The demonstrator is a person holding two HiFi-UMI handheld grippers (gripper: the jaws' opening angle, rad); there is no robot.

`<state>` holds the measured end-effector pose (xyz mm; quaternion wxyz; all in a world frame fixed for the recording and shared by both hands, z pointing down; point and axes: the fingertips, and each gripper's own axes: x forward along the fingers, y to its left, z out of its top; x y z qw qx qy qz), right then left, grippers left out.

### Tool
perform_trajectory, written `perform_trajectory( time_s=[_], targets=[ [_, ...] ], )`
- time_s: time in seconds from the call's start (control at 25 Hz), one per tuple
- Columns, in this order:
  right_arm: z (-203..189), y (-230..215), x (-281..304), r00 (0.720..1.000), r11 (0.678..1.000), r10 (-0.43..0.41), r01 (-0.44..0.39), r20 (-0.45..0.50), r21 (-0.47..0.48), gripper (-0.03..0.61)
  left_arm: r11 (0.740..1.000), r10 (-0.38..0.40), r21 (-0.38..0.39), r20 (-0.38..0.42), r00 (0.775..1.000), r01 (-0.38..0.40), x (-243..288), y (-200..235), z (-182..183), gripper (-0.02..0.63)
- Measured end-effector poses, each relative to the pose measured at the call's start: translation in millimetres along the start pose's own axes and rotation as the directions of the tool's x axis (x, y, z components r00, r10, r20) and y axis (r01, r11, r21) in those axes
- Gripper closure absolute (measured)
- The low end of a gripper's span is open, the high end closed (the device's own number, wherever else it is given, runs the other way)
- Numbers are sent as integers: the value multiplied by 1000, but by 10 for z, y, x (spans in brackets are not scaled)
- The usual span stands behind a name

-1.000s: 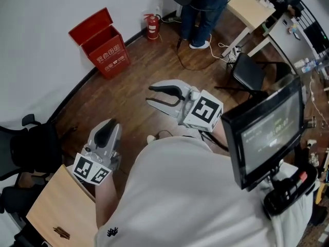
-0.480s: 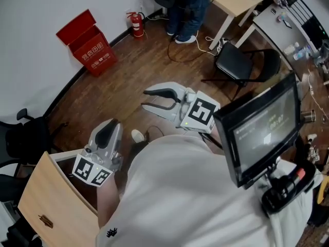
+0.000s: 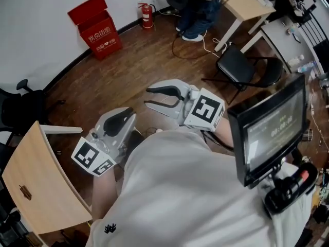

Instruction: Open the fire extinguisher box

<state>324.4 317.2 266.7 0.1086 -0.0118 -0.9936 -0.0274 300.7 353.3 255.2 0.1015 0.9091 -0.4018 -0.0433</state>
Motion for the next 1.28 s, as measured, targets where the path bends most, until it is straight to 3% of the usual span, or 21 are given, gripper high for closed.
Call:
perform_trajectory(
  time_s=[0.16, 0.36, 1.28],
  targets=[
    [59, 52, 62, 999, 999, 35, -35, -13, -13, 468, 1000, -16, 17, 7, 1000, 16, 128, -53, 188, 563],
    [60, 95, 139, 998, 998, 57, -58, -33, -24, 469, 1000, -5, 13, -15, 1000, 5, 130, -13, 161, 563],
    [-56, -202, 312, 998, 999, 25, -23, -49, 31, 469, 998, -6, -55, -56, 998, 3, 160, 421, 90, 564]
  ],
)
